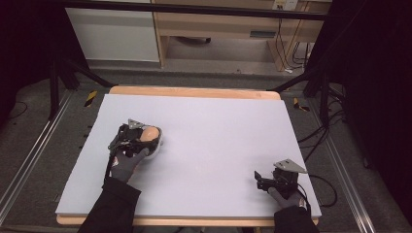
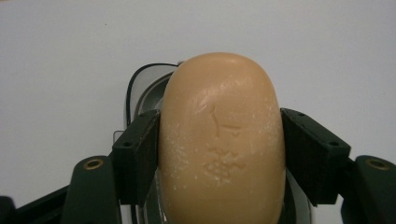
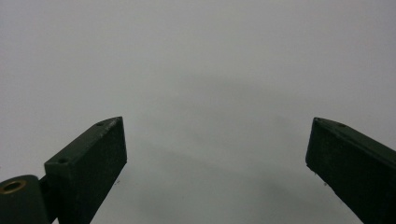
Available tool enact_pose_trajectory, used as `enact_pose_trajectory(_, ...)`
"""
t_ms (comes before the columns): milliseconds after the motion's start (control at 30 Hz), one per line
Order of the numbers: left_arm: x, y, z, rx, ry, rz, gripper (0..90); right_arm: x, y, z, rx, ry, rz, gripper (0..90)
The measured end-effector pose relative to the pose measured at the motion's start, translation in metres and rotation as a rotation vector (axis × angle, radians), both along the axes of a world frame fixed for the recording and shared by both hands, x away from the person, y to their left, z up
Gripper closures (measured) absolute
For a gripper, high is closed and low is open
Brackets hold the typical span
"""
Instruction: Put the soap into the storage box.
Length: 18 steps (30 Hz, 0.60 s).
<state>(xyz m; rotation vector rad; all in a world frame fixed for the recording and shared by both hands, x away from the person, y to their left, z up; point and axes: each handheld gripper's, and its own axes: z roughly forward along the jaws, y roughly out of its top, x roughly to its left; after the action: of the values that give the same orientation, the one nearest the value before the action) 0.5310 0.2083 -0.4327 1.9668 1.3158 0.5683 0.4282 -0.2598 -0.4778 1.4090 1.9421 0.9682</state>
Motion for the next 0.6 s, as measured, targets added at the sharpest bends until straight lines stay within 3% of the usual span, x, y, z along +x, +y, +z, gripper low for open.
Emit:
enact_pose_trajectory(133,-0.0006,-0.0018,-0.0007,0.005,-0.020,0.004,29.1,0.0000,0.0001,0.0001,0.001,0.000,0.001,5.5)
enact_pose_trajectory(600,-0.0027,-0.0010,0.0009,-0.002,-0.024,-0.012,27.8,0.0004,0.0004,0.0000,0.002,0.004,-0.003,5.5)
